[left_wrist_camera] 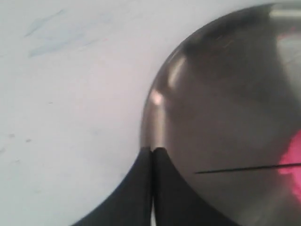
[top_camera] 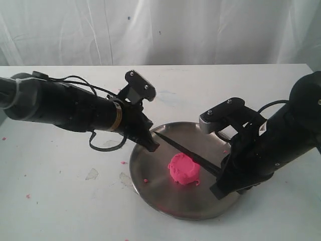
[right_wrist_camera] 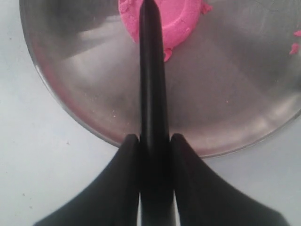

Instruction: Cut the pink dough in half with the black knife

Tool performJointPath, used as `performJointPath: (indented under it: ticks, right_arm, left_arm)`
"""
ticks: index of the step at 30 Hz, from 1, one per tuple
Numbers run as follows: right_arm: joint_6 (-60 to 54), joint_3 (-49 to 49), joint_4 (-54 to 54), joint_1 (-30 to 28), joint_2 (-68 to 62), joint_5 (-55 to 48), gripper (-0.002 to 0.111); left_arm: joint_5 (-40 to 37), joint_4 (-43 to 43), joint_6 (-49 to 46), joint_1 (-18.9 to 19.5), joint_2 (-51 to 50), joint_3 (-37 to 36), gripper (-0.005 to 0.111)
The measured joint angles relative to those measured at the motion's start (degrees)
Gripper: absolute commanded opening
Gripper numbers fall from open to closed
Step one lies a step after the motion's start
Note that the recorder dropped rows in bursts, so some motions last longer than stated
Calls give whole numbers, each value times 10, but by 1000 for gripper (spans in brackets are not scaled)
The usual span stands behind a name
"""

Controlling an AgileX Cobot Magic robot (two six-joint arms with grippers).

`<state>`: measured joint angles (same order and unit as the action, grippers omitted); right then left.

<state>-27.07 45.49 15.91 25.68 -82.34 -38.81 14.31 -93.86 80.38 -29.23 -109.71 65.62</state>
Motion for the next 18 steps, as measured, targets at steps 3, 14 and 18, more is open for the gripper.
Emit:
performJointPath:
  ticks: [3, 14, 18]
  right_arm:
    - [0, 0, 0, 0, 0, 3, 0]
    - [0, 0, 0, 0, 0, -2, 0]
    - [0, 0, -2, 0, -6, 6, 0]
  left_arm:
    - [-122, -41, 25, -31, 0, -3, 0]
    - [-51, -51, 68, -48, 14, 7, 0]
    - [53, -52, 165, -48, 14, 39, 0]
